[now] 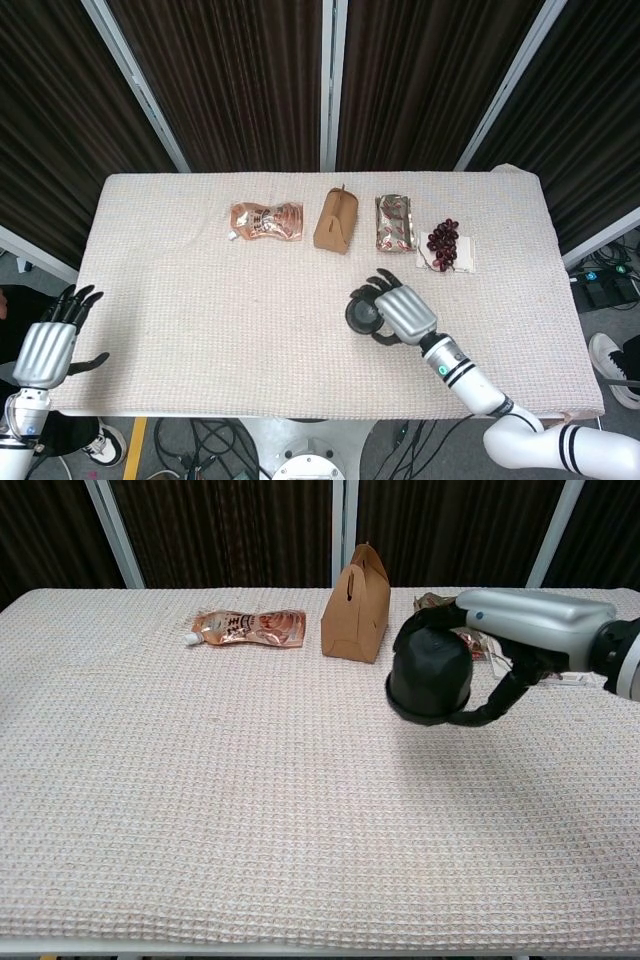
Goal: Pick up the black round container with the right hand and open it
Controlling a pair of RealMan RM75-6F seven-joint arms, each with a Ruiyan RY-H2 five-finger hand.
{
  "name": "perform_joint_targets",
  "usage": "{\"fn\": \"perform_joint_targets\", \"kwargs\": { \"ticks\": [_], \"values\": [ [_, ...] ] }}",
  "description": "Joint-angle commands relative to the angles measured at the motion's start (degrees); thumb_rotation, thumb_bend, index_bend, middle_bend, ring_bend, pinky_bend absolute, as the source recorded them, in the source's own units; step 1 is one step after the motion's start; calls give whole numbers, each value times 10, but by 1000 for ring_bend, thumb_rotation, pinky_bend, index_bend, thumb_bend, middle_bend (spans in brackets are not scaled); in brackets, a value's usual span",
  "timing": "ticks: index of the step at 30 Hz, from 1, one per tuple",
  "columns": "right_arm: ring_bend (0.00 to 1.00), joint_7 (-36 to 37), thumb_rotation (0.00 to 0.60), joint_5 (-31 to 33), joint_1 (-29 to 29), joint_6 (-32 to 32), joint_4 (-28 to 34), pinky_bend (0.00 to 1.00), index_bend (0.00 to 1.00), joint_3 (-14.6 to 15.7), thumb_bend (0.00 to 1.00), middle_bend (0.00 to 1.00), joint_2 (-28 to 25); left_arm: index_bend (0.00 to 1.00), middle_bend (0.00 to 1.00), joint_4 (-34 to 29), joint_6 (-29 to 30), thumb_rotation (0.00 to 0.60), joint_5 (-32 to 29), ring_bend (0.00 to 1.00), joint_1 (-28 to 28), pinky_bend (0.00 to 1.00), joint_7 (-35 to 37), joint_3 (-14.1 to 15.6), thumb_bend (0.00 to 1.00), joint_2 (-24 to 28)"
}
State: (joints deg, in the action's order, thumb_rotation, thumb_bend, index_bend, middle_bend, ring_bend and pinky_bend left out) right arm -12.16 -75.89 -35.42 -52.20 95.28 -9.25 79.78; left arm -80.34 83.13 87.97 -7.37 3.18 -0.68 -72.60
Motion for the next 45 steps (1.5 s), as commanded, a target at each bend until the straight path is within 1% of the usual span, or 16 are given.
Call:
{"fn": "perform_joint_targets", "kwargs": {
  "ticks": [1,5,8,11,13,15,18,22,25,29,31,34,38,40,43,45],
  "values": [
    [127,16,600,49,41,-53,-50,0,433,-14,281,510,-42,129,67,7,-3,600,-2,0,0,221,6,1,24,-1],
    [126,70,600,57,59,-59,-48,0,445,-15,280,510,-59,129,67,8,-3,600,0,0,-1,221,7,2,24,-1],
    [126,63,600,13,26,-32,-42,0,448,-1,281,510,-12,129,67,2,3,600,5,0,0,222,0,2,24,0],
    [128,57,600,-7,-10,-6,-42,0,451,-1,281,510,47,129,67,-5,6,600,1,0,2,222,-8,0,24,5],
    [128,51,600,-9,-15,-11,-46,0,452,-4,282,510,60,129,67,-9,4,600,-4,0,2,222,-9,-2,24,7],
    [128,51,600,-6,2,-43,-50,0,453,-7,281,510,44,129,67,-8,-2,600,-6,0,-1,222,-9,-4,24,6],
    [128,85,600,18,49,-91,-61,0,452,-12,281,510,-16,129,66,-3,-12,600,-4,0,-6,222,-9,-1,24,0],
    [126,125,600,38,79,-101,-64,0,451,-11,280,509,-66,129,67,0,-20,600,-3,0,-9,222,-11,3,24,-4],
    [126,121,600,5,55,-72,-55,0,451,2,280,507,-40,129,67,-4,-14,600,3,0,-9,222,-16,3,24,-3],
    [127,86,600,-4,-13,-5,-75,0,452,-3,280,507,54,129,67,-13,-8,600,-4,0,-4,222,-22,1,24,4],
    [128,75,600,1,-26,1,-83,0,453,-8,281,507,78,129,67,-14,-8,600,-9,0,-2,222,-20,0,23,7],
    [128,61,600,4,-7,-40,-81,0,454,-11,281,507,62,129,67,-11,-11,600,-11,0,-3,222,-16,0,24,5],
    [127,80,600,26,58,-108,-68,0,453,-6,280,506,-25,129,67,1,-18,600,-5,0,-6,222,-9,4,24,-2],
    [127,92,600,35,73,-115,-64,0,452,-5,280,506,-47,129,67,4,-19,600,-4,0,-7,221,-8,5,24,-4],
    [126,90,600,14,56,-88,-56,0,452,6,280,505,-33,129,67,0,-14,600,1,0,-7,222,-12,5,24,-5],
    [126,76,600,-4,29,-58,-60,0,452,13,280,506,6,129,67,-6,-6,600,4,0,-4,222,-19,6,24,-2]
  ]
}}
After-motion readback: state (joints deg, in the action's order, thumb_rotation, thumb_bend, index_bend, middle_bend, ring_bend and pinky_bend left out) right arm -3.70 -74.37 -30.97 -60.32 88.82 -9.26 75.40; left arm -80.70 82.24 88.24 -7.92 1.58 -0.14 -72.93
